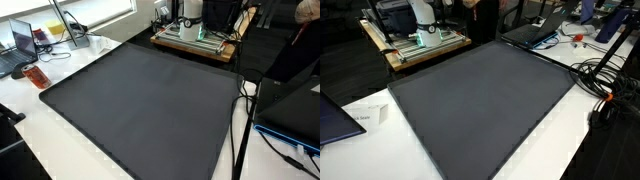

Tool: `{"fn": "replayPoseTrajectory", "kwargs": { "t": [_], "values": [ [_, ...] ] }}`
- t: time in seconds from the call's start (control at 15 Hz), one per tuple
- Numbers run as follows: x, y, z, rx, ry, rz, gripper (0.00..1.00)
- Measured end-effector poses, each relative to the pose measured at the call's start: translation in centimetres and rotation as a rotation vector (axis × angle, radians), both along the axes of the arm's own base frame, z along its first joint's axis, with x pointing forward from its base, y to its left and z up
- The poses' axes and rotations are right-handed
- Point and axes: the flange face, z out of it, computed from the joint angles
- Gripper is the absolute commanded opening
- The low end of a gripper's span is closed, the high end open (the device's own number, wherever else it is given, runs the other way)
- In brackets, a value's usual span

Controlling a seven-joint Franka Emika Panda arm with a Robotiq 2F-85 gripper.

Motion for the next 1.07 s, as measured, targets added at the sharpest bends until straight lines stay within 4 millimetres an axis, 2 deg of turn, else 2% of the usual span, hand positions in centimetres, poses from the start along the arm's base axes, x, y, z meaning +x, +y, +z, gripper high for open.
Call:
{"fn": "replayPoseTrajectory", "kwargs": {
  "t": [0.33,0.53,1.07],
  "values": [
    [-0.4,-2.0,2.0,0.177,-0.058,0.013,1.00],
    [-0.7,-3.6,2.6,0.276,-0.094,0.045,1.00],
    [-1.0,-6.9,1.2,0.447,-0.101,0.116,1.00]
  ]
}}
